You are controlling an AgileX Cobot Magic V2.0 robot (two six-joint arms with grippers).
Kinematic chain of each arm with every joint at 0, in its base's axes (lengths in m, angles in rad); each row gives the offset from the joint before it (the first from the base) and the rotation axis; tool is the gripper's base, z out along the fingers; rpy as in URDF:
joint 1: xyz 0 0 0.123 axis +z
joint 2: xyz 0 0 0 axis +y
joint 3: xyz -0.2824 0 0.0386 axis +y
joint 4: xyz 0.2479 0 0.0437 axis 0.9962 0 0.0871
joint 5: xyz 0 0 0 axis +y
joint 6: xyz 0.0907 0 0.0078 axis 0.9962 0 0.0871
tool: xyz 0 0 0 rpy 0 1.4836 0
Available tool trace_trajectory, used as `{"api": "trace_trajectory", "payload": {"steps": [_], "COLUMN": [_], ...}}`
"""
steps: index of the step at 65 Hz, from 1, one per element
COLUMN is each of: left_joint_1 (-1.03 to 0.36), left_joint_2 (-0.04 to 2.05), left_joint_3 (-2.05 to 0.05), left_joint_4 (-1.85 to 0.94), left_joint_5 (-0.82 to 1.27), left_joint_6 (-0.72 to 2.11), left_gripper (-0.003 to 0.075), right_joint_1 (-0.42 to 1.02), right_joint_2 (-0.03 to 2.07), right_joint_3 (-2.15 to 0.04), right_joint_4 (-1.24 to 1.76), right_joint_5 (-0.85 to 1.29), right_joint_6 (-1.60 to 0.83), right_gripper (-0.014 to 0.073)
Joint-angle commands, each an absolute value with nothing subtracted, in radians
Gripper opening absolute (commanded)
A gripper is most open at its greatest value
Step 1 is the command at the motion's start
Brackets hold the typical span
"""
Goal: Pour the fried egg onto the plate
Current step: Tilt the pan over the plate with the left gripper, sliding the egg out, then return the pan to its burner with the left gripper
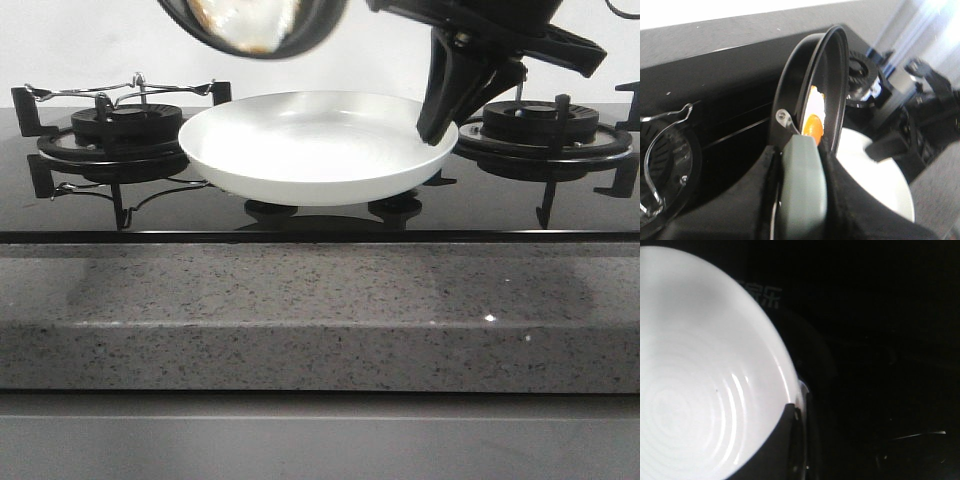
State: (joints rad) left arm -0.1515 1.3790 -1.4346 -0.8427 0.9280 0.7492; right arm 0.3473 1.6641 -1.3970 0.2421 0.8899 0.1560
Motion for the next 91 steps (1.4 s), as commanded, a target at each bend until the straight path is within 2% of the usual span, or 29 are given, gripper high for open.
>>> {"api": "trace_trajectory", "payload": {"steps": [1,20,65,79,91], "left_joint_1": [-0.209,-0.338,-0.332,-0.185,0.03], "left_joint_2": [1.338,1.338,1.338,1.34,1.373], "left_joint_3": [-1.465,-1.465,-1.465,-1.465,-1.465], "left_joint_4": [-0.862,-0.667,-0.663,-0.685,-0.889], "left_joint_5": [0.838,0.722,0.707,0.707,0.791], "left_joint_6": [0.839,0.959,0.935,0.713,0.587], "left_gripper": [-0.0019,-0.0019,-0.0019,-0.0019,-0.0019], "right_joint_1": [0.348,0.348,0.348,0.348,0.348], "right_joint_2": [1.63,1.63,1.63,1.63,1.63], "right_joint_3": [-1.425,-1.425,-1.425,-1.425,-1.425], "right_joint_4": [0.232,0.232,0.232,0.232,0.232], "right_joint_5": [0.866,0.866,0.866,0.866,0.866], "right_joint_6": [0.147,0.147,0.147,0.147,0.147], "right_gripper": [-0.0069,-0.0069,-0.0069,-0.0069,-0.0069]}}
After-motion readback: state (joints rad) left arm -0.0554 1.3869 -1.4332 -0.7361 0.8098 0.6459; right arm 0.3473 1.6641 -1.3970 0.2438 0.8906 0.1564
